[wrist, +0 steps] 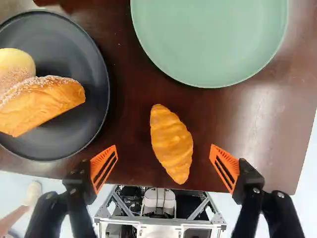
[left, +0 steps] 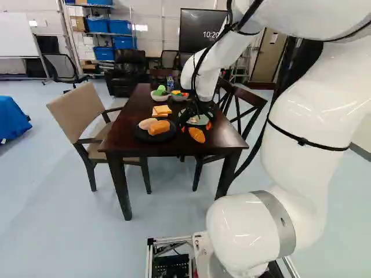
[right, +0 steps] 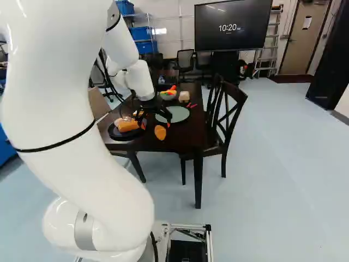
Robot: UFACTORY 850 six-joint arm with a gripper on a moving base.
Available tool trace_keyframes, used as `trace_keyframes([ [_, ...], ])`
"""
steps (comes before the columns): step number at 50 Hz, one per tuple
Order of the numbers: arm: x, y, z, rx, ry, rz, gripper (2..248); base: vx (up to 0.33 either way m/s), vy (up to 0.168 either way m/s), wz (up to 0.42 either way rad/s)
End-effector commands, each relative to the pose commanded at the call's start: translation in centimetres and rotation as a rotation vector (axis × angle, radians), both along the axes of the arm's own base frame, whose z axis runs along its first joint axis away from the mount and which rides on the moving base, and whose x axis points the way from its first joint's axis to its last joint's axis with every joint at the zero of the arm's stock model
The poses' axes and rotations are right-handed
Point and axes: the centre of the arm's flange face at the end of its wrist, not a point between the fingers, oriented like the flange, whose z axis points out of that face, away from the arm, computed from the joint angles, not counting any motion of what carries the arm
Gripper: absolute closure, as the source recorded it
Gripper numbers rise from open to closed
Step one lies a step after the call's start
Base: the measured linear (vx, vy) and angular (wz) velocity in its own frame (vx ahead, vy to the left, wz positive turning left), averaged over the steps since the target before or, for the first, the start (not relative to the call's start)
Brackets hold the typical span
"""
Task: Move the croissant to the empty plate
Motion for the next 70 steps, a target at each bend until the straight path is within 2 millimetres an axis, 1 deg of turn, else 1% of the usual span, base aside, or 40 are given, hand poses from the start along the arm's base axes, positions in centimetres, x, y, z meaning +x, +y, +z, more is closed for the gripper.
trace_keyframes([
  [17, -0.26, -0.03, -0.07, -0.007, 0.035, 0.016, 3, 0.0, 0.0, 0.0],
  [42, -0.26, -0.03, -0.07, -0.063, 0.035, 0.255, 3, 0.0, 0.0, 0.0],
  [70, -0.3, -0.01, -0.18, -0.062, 0.055, 0.256, 3, 0.0, 0.0, 0.0],
])
